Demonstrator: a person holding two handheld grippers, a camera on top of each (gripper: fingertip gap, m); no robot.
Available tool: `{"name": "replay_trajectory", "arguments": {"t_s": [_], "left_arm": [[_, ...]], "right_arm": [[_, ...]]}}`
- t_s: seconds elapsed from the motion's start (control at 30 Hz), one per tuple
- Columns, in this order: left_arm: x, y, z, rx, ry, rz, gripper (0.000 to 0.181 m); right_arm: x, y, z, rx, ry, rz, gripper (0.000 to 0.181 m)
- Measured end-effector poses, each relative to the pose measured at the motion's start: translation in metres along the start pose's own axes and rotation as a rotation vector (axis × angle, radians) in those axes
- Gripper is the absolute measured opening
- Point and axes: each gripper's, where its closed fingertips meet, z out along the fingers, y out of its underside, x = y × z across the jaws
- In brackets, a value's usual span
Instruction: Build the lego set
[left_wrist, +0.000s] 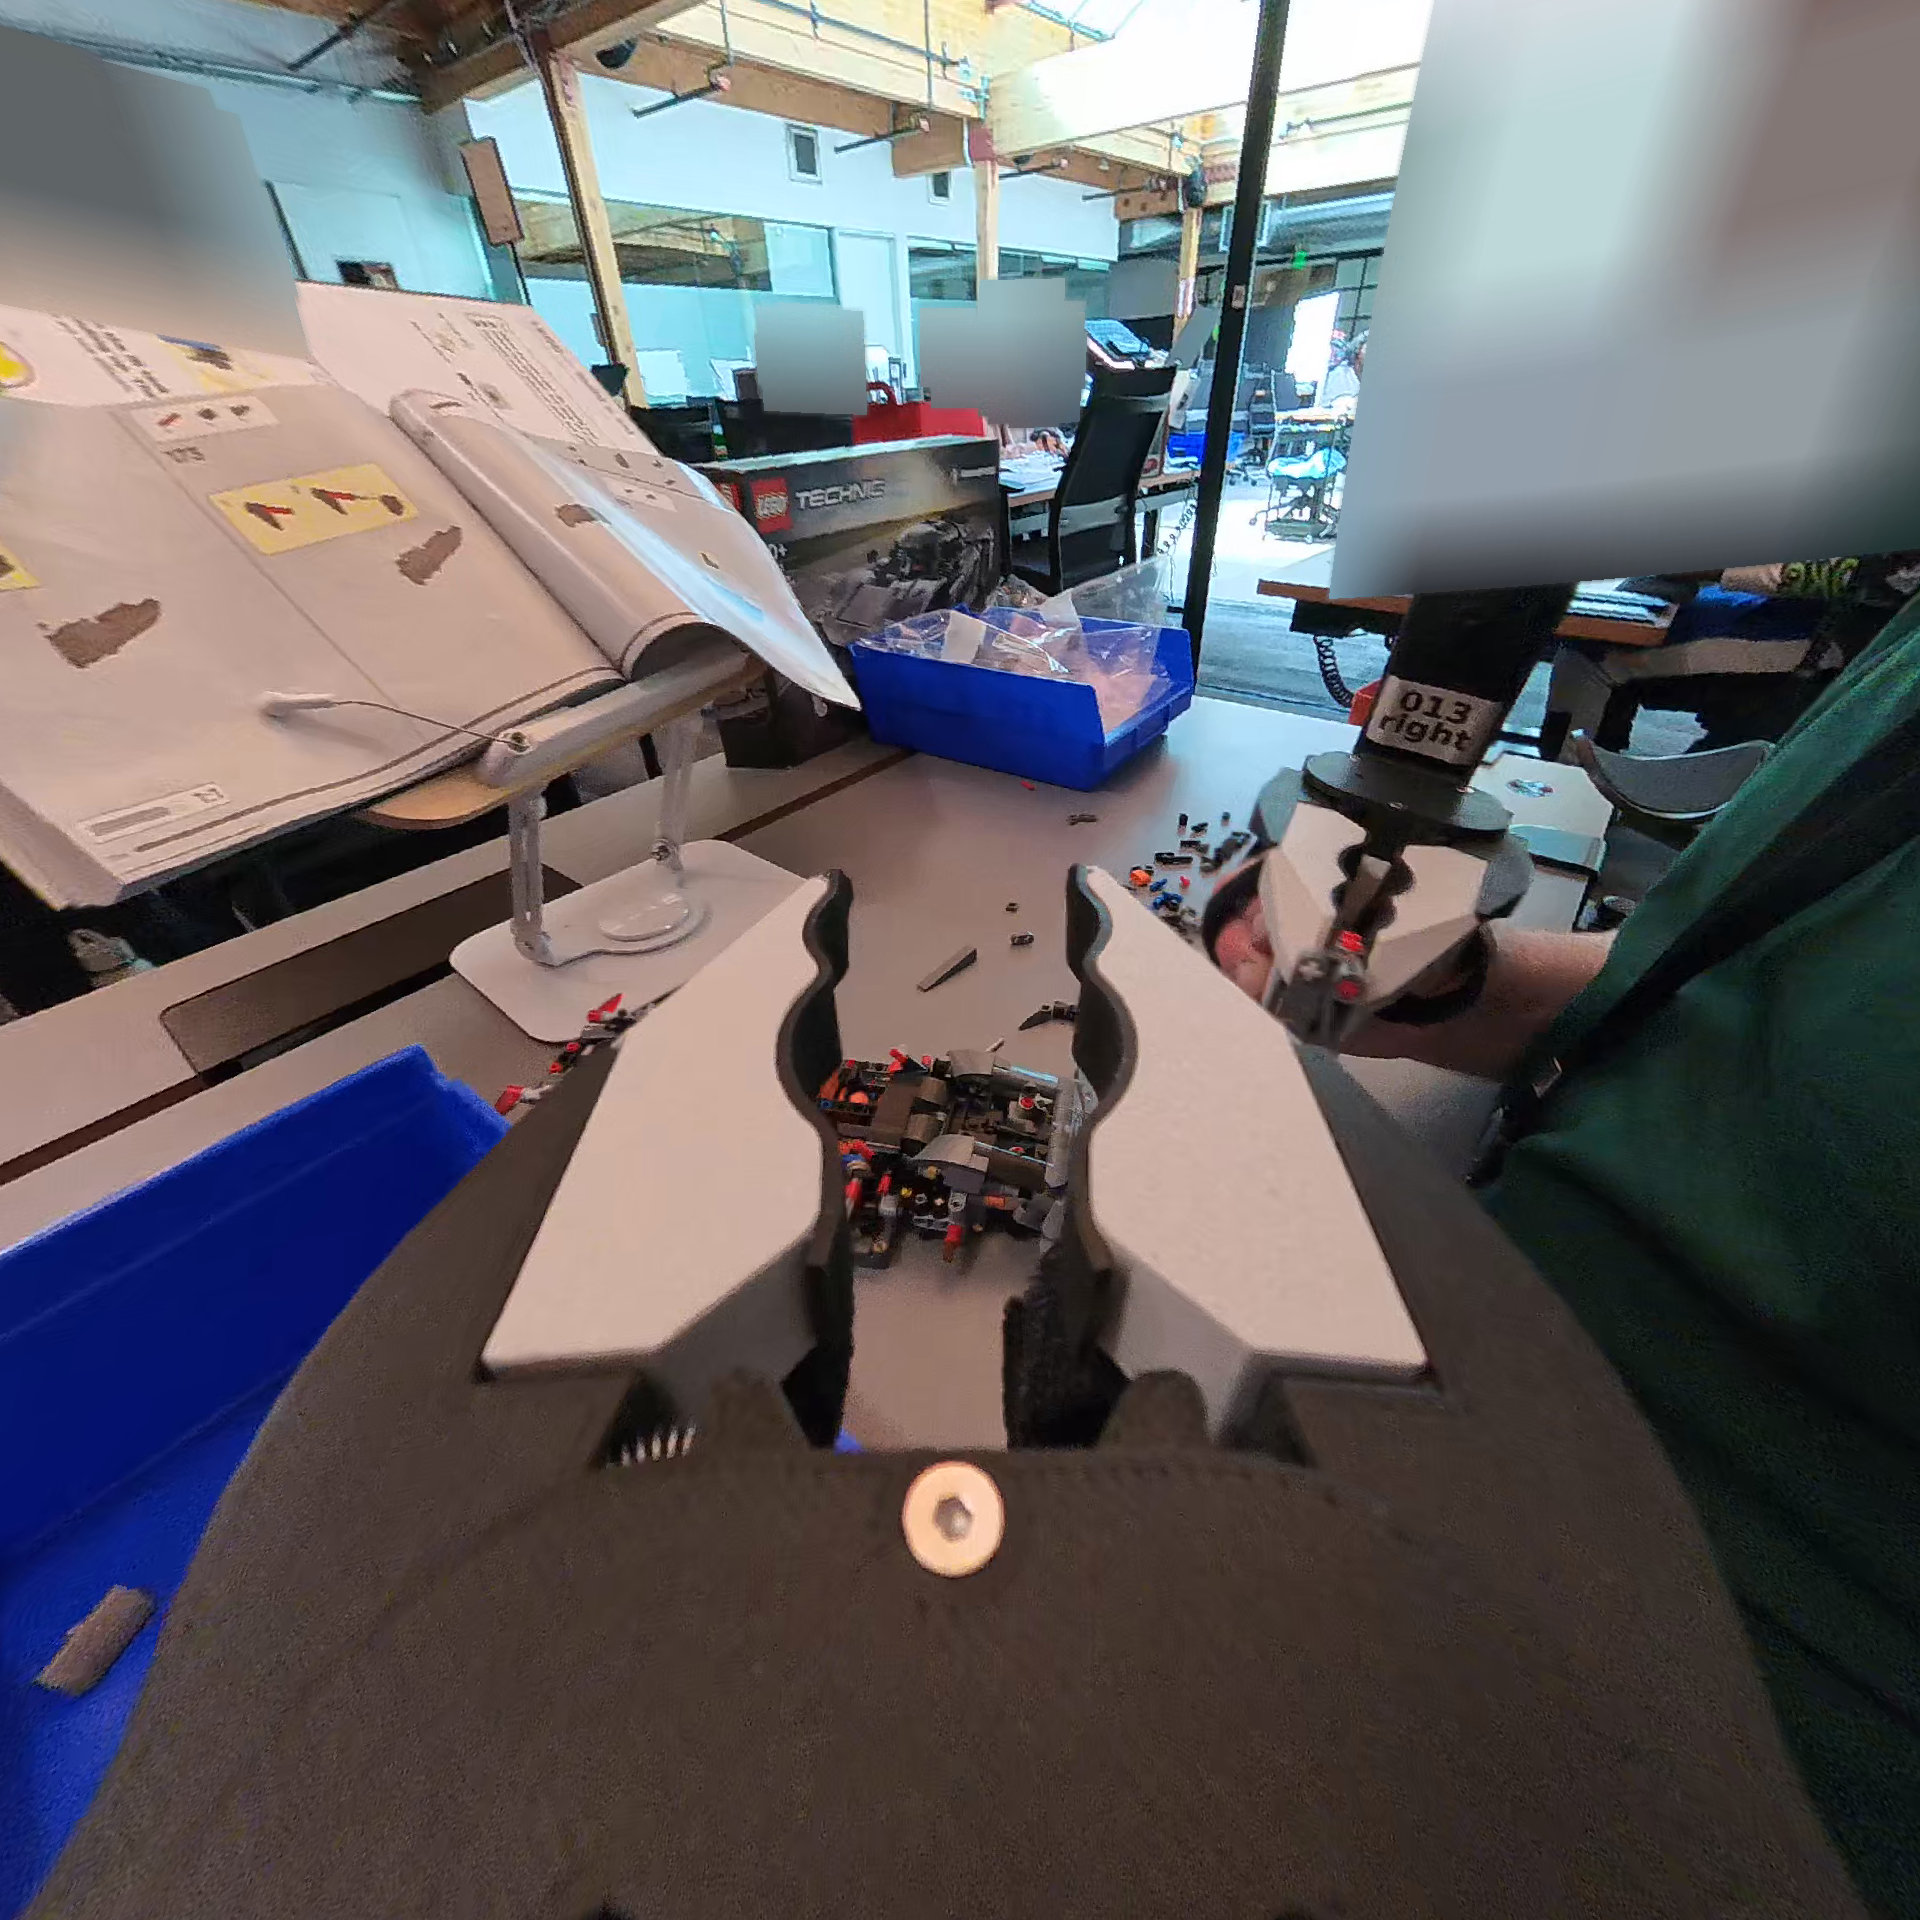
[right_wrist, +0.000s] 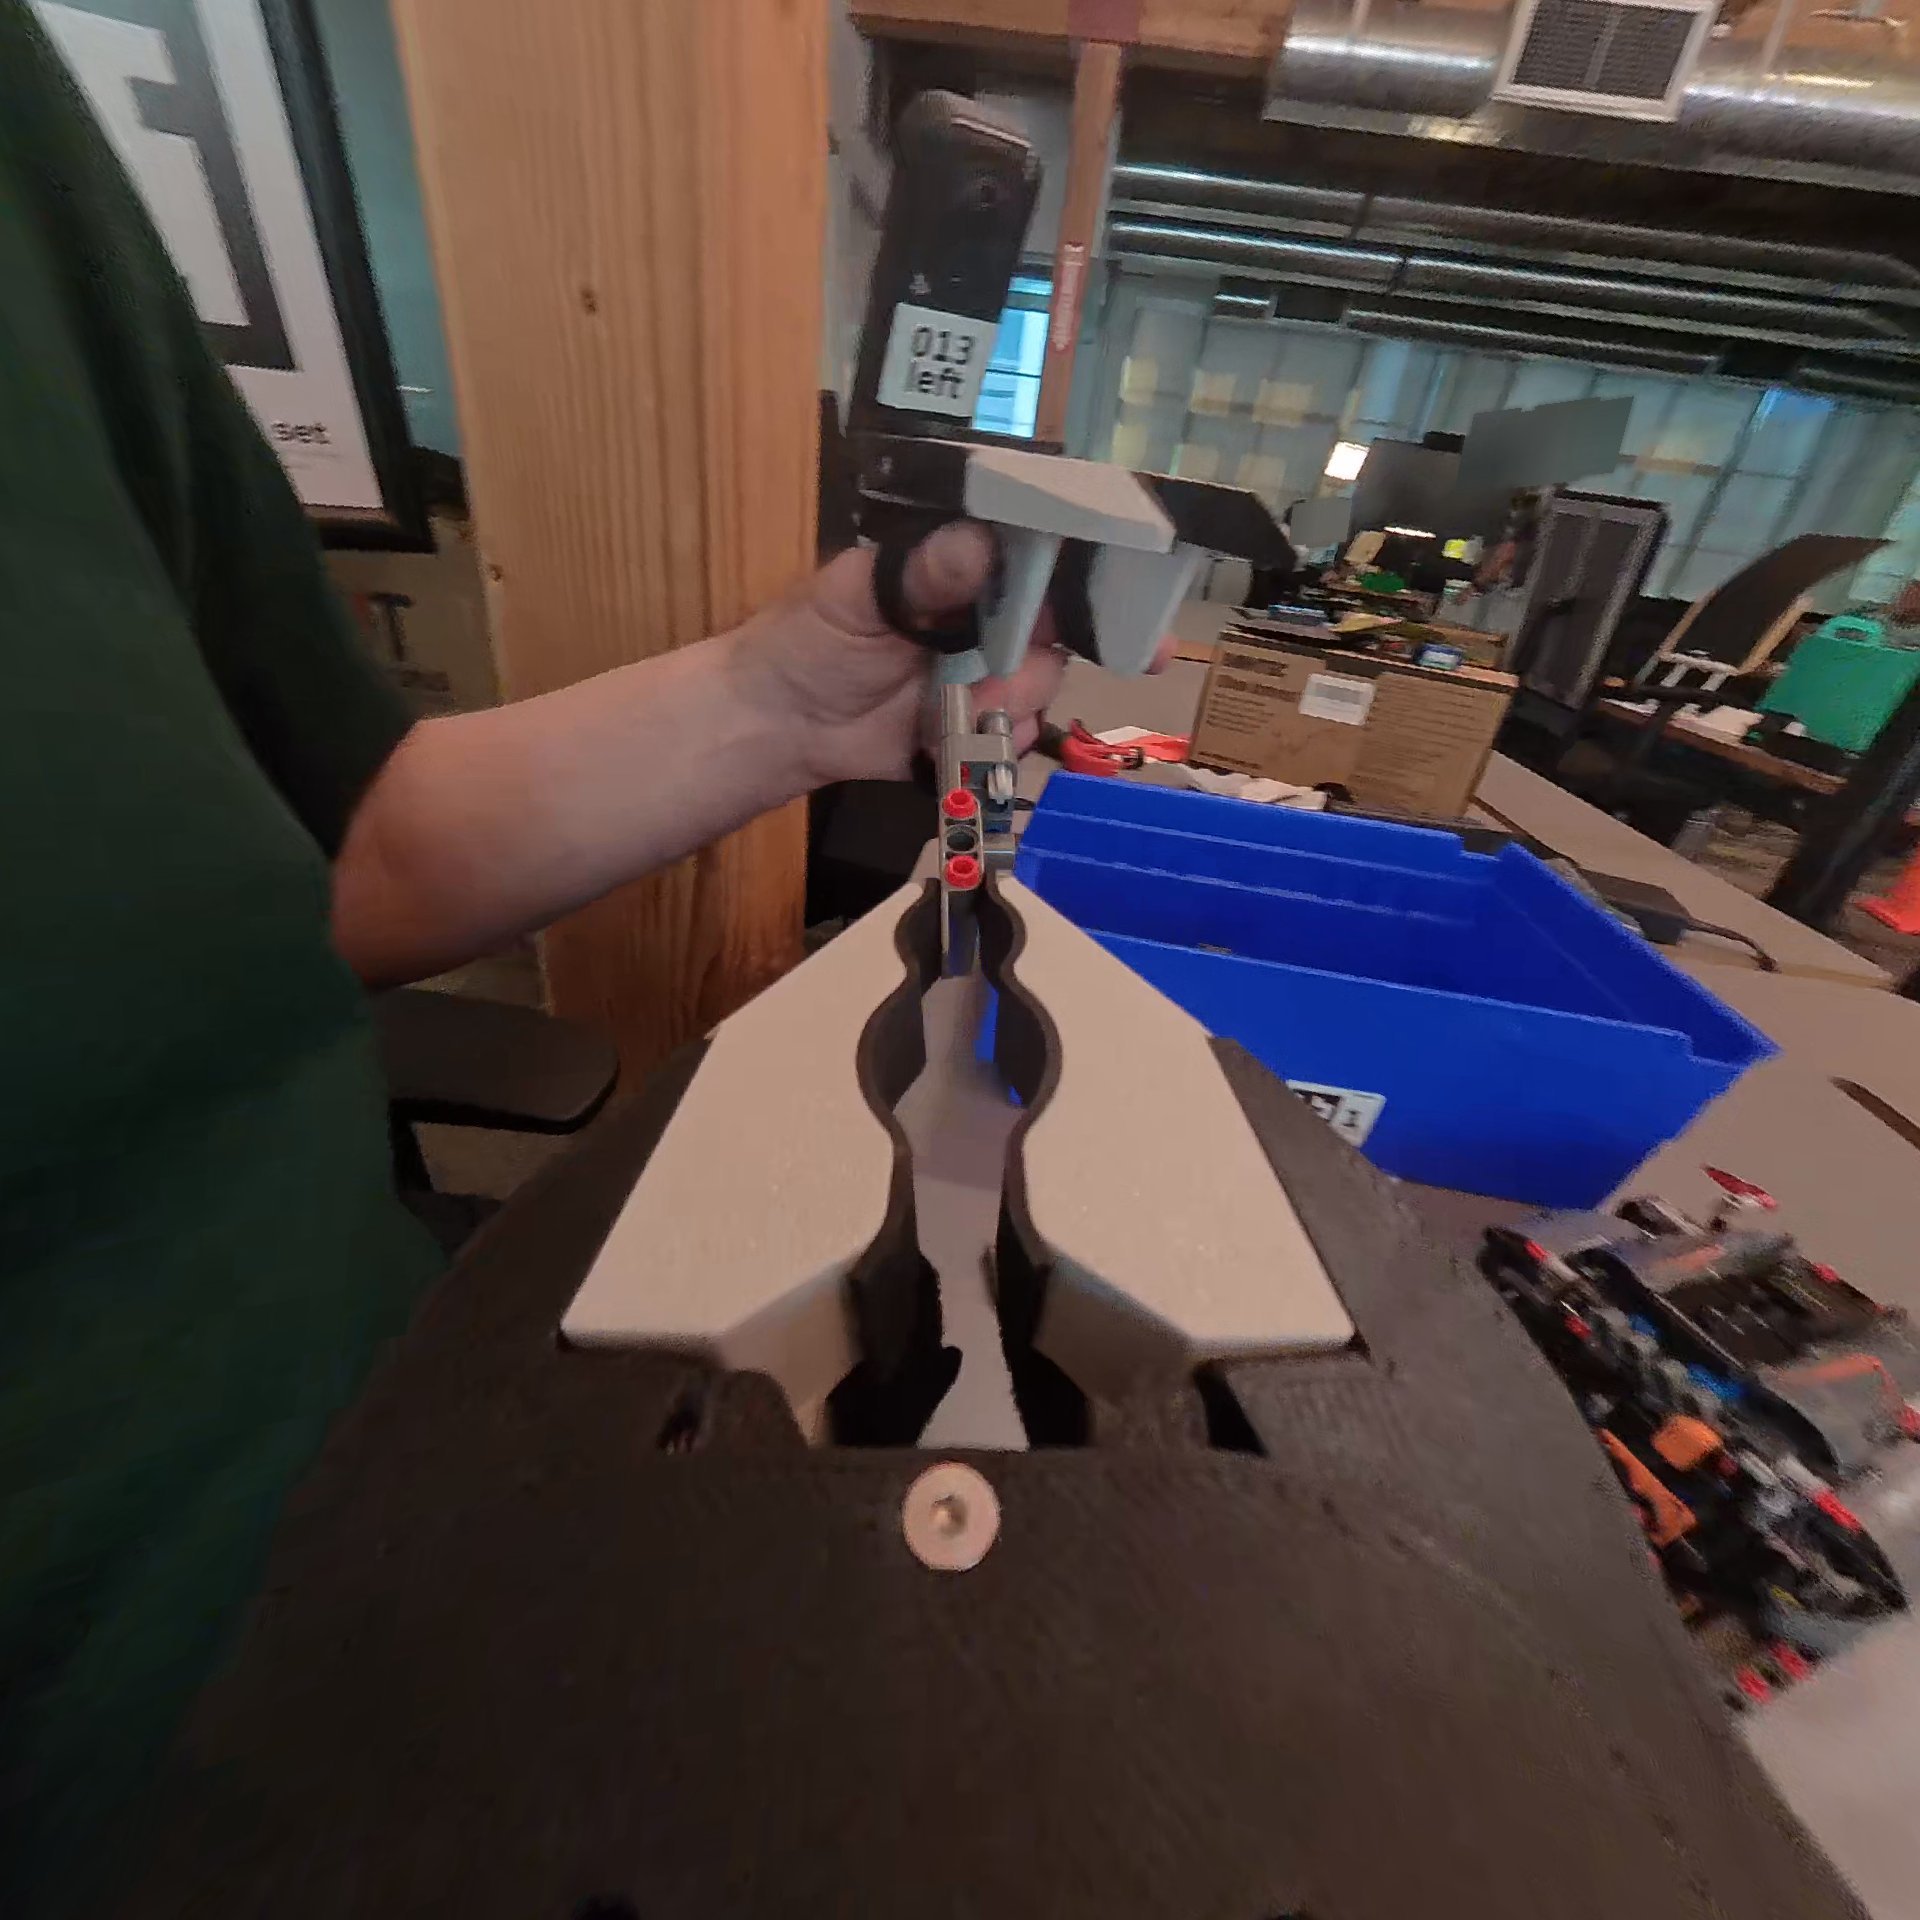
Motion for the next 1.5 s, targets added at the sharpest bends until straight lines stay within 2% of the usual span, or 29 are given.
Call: {"name": "replay_trajectory", "arguments": {"t_s": [0.37,0.6,0.87,1.1,1.33,1.5], "left_arm": [[-0.022,0.017,-0.023,-0.074,-0.123,-0.001,0.036],[-0.047,0.02,-0.053,-0.141,-0.284,0.041,0.031],[-0.082,0.05,-0.083,-0.285,-0.428,0.056,0.025],[-0.104,0.066,-0.104,-0.408,-0.512,0.102,0.022],[-0.111,0.094,-0.124,-0.595,-0.514,0.119,0.019],[-0.108,0.128,-0.123,-0.777,-0.413,0.087,0.017]], "right_arm": [[-0.019,0.013,0.01,-0.039,-0.127,-0.022,0.005],[0.005,0.027,-0.005,-0.045,-0.085,0.059,0.005],[0.018,0.044,-0.005,-0.076,-0.089,0.117,0.005],[0.025,0.04,-0.014,-0.013,-0.115,0.187,0.005],[0.032,0.045,-0.017,0.005,-0.126,0.226,0.005],[0.033,0.046,-0.017,0.005,-0.136,0.229,0.005]]}}
